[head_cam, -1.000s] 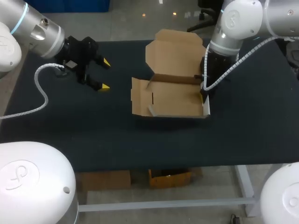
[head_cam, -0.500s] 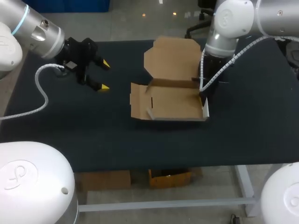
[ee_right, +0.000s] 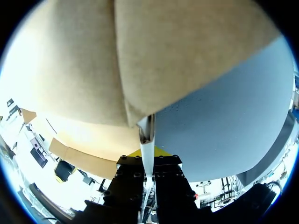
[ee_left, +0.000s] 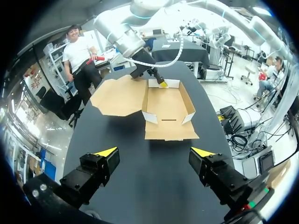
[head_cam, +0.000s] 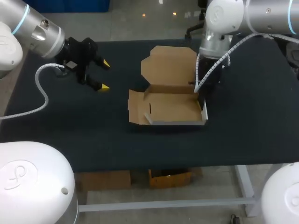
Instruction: Assemble the packaging by folding the flat box into shape, placing the metal phone stand inside, and closing the box properly
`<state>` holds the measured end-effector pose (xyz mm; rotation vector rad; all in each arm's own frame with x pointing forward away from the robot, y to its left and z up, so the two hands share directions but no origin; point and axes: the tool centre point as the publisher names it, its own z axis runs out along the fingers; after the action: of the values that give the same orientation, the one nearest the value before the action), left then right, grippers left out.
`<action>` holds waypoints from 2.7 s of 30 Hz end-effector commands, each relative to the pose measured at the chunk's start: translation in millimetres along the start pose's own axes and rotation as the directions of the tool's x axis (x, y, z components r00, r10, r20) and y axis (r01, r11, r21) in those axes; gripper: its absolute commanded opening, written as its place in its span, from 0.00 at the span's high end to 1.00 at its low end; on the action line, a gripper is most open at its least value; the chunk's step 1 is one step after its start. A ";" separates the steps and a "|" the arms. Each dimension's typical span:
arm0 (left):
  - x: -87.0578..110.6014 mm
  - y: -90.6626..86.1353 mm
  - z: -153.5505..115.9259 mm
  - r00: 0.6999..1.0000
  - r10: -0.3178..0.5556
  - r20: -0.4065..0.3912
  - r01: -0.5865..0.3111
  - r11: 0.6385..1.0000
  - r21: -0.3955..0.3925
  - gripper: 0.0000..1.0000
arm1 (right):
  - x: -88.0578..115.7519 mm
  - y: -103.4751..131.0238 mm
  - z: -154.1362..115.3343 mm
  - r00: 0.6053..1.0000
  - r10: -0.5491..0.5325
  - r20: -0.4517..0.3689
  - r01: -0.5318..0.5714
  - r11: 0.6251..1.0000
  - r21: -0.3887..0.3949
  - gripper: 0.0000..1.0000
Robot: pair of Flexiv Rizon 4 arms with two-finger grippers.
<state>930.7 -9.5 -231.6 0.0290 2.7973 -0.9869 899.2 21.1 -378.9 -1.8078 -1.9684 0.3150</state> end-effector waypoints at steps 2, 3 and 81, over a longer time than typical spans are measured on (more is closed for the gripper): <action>-1.1 -0.1 -0.4 1.000 0.000 -0.004 0.000 1.000 -0.002 0.00 | -3.4 2.7 0.4 1.000 0.002 -0.012 -0.002 0.999 0.042 1.00; -1.1 -0.1 -0.4 1.000 0.000 -0.004 0.000 1.000 -0.002 0.00 | -3.4 2.7 0.4 1.000 0.002 -0.012 -0.002 0.999 0.042 1.00; -1.1 -0.1 -0.4 1.000 0.000 -0.004 0.000 1.000 -0.002 0.00 | -0.6 -20.9 36.3 0.991 0.094 0.099 -0.093 0.996 -0.019 0.88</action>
<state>930.7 -9.5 -231.6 0.0292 2.7975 -0.9870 872.3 22.6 -402.6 -1.9041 -1.9387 0.4639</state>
